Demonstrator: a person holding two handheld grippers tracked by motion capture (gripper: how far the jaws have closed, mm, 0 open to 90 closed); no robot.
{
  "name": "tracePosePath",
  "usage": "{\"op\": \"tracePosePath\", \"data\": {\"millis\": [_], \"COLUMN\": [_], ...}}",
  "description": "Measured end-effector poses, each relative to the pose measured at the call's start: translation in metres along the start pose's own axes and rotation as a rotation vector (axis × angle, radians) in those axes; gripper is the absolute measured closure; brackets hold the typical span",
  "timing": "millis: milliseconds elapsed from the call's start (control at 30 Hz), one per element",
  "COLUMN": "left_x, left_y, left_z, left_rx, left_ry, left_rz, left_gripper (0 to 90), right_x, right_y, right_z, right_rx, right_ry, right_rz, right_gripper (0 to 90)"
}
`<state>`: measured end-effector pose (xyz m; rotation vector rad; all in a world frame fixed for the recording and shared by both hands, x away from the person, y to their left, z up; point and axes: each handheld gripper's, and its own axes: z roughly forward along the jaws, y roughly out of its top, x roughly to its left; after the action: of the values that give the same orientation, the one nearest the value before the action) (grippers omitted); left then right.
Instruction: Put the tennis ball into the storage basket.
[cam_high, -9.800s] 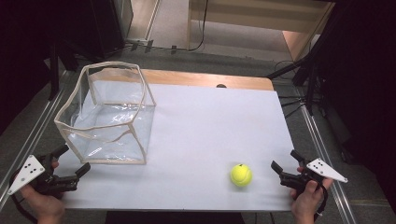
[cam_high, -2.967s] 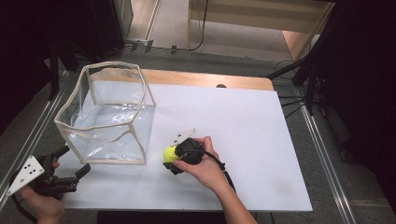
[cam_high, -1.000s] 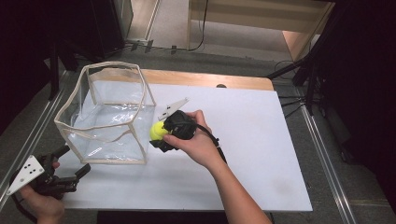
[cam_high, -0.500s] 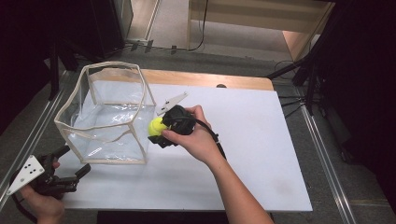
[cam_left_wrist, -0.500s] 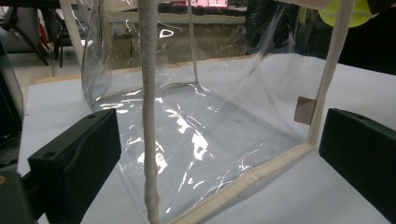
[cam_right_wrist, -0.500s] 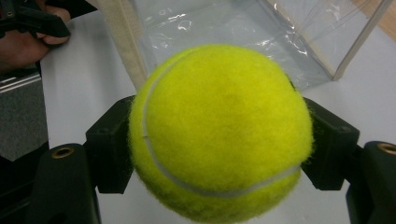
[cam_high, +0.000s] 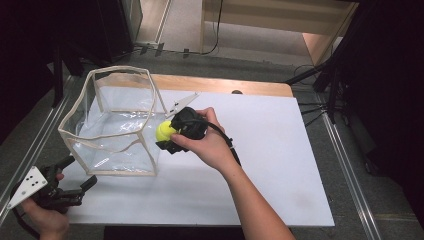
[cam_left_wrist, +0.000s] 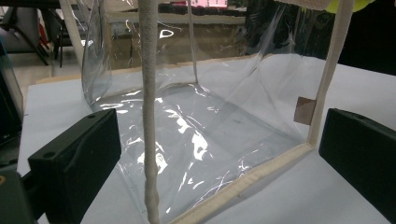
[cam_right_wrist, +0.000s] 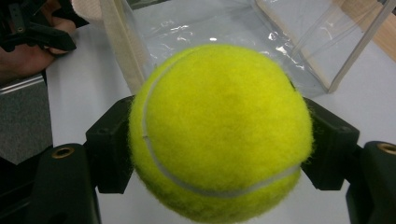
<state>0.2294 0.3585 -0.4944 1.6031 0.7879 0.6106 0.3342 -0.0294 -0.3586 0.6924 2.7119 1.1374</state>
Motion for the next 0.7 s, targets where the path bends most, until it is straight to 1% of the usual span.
{"op": "tracePosePath", "data": {"millis": [333, 433, 500, 567, 700], "left_x": [0.000, 0.000, 0.000, 0.000, 0.000], "left_y": [0.000, 0.000, 0.000, 0.000, 0.000], "left_z": [0.000, 0.000, 0.000, 0.000, 0.000], "left_rx": [0.001, 0.000, 0.000, 0.002, 0.002], "left_ry": [0.000, 0.000, 0.000, 0.000, 0.001], "left_rz": [0.002, 0.000, 0.000, 0.002, 0.001], "left_gripper": [0.0, 0.0, 0.0, 0.0, 0.0], "right_x": [-0.002, -0.002, -0.002, -0.002, -0.002], "right_y": [0.010, 0.013, 0.014, 0.015, 0.018], "right_z": [-0.009, -0.012, -0.012, -0.012, -0.013], "right_rx": [-0.014, -0.015, -0.015, -0.016, -0.013], "right_ry": [0.002, 0.000, 0.000, 0.001, -0.001], "right_rz": [-0.011, -0.004, -0.002, -0.011, -0.003], "right_gripper": [23.1, 23.1, 23.1, 23.1, 23.1]}}
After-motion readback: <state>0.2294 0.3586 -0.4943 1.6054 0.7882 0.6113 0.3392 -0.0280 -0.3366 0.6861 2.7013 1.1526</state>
